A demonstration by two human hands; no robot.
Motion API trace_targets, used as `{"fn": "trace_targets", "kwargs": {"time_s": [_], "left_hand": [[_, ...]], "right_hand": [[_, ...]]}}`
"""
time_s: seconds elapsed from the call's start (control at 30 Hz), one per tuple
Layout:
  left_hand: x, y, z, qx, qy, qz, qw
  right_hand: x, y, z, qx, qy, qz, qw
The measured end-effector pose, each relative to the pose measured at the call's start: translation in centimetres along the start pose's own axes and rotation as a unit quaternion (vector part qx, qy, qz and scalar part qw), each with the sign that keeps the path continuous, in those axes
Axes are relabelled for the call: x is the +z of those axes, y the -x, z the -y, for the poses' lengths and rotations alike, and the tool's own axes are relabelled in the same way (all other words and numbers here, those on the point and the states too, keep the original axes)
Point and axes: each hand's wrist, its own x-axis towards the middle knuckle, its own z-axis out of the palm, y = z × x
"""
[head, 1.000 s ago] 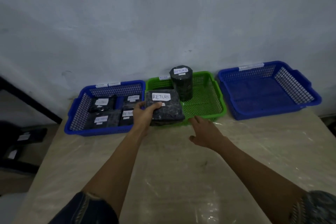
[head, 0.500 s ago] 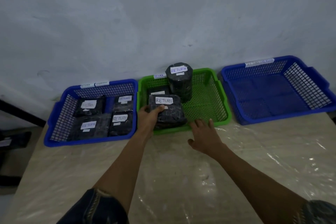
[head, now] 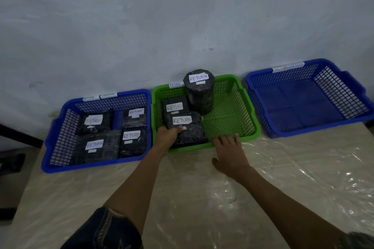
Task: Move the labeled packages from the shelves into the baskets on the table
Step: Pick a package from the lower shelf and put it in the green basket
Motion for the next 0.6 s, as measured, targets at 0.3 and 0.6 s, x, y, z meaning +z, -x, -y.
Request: {"fn": "trace_targets", "kwargs": {"time_s": [0.3, 0.6], "left_hand": [[-1.2, -1.4, -1.1, -0.061, -0.131, 0.085, 0.986], [0.4, -2.1, -1.7, 0.137, -0.122, -0.001, 0.983]], "right_hand": [[-0.1, 0.0, 0.3, 0.009, 0.008, 0.005, 1.000], [0.1, 0.1, 0.4, 0.011, 0.006, -0.012, 1.000]]}}
